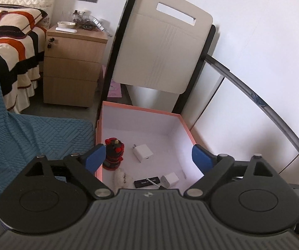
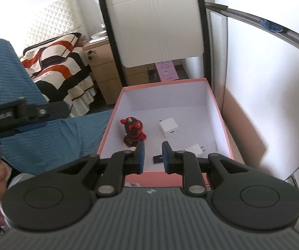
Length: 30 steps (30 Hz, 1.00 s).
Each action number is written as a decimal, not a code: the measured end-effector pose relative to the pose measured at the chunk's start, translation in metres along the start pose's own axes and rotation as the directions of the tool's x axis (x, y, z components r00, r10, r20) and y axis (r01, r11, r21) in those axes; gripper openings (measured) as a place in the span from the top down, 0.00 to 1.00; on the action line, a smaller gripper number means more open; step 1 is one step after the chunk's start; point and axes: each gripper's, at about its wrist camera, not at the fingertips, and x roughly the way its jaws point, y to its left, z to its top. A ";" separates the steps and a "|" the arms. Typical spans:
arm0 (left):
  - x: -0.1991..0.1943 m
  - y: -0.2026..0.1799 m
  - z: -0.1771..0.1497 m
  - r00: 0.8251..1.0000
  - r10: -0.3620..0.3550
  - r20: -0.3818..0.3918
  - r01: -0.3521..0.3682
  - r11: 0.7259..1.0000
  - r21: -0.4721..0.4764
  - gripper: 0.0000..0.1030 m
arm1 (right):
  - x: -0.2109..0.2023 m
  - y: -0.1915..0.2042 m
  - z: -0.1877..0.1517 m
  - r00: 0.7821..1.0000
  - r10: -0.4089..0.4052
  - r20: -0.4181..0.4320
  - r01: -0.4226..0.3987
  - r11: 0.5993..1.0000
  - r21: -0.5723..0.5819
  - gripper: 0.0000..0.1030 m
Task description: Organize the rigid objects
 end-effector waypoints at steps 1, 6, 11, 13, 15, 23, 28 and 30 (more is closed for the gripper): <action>-0.002 0.001 -0.001 1.000 0.006 0.003 -0.006 1.000 0.000 0.06 | 0.000 -0.002 0.000 1.000 -0.004 0.002 0.004 1.000 0.004 0.79; -0.006 0.003 0.000 1.000 0.021 0.011 -0.021 1.000 -0.010 0.03 | -0.002 -0.007 -0.002 1.000 -0.017 0.000 0.017 1.000 0.009 0.65; -0.007 0.006 0.001 0.999 0.038 0.015 -0.037 0.999 -0.016 0.02 | -0.001 -0.006 -0.003 1.000 -0.013 0.003 0.013 1.000 0.002 0.53; -0.006 0.008 0.001 0.999 0.036 0.010 -0.036 0.999 -0.018 0.02 | -0.001 -0.006 -0.003 1.000 -0.009 0.000 0.009 1.000 0.004 0.48; -0.005 0.008 0.001 0.999 0.035 0.005 -0.035 0.999 -0.016 0.02 | 0.000 -0.006 -0.004 1.000 -0.011 -0.004 0.011 1.000 0.004 0.25; 0.000 0.006 0.002 0.999 0.044 -0.002 -0.044 0.999 -0.007 0.02 | 0.003 -0.007 -0.005 1.000 -0.020 -0.015 0.021 1.000 0.012 0.07; 0.002 0.007 0.000 0.999 0.050 -0.011 -0.050 0.999 -0.011 0.02 | 0.007 -0.007 -0.007 0.999 -0.032 -0.034 0.032 0.999 0.009 0.07; 0.003 0.008 -0.001 0.998 0.054 -0.015 -0.055 0.998 -0.015 0.02 | 0.008 -0.008 -0.008 0.998 -0.042 -0.040 0.042 0.999 0.009 0.07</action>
